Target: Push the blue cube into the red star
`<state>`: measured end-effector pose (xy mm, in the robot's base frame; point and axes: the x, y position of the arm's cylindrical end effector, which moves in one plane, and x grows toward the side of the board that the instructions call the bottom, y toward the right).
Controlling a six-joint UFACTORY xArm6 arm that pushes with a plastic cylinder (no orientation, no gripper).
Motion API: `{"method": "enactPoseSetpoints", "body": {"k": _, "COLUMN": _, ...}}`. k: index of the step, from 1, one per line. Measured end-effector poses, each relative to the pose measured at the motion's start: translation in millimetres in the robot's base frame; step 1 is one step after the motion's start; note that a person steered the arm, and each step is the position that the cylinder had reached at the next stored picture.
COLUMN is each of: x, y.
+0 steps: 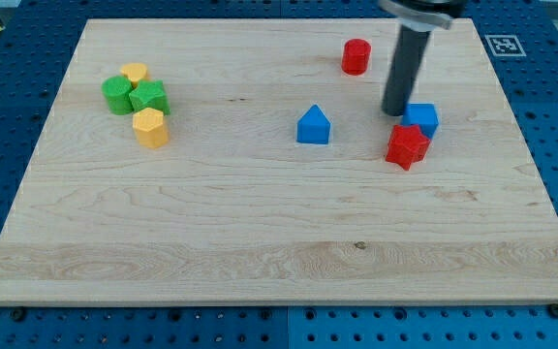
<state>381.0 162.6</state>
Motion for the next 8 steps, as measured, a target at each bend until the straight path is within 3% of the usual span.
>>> {"method": "enactPoseSetpoints", "body": {"k": 2, "x": 12.5, "y": 87.3}}
{"method": "enactPoseSetpoints", "body": {"k": 8, "x": 44.8, "y": 33.0}}
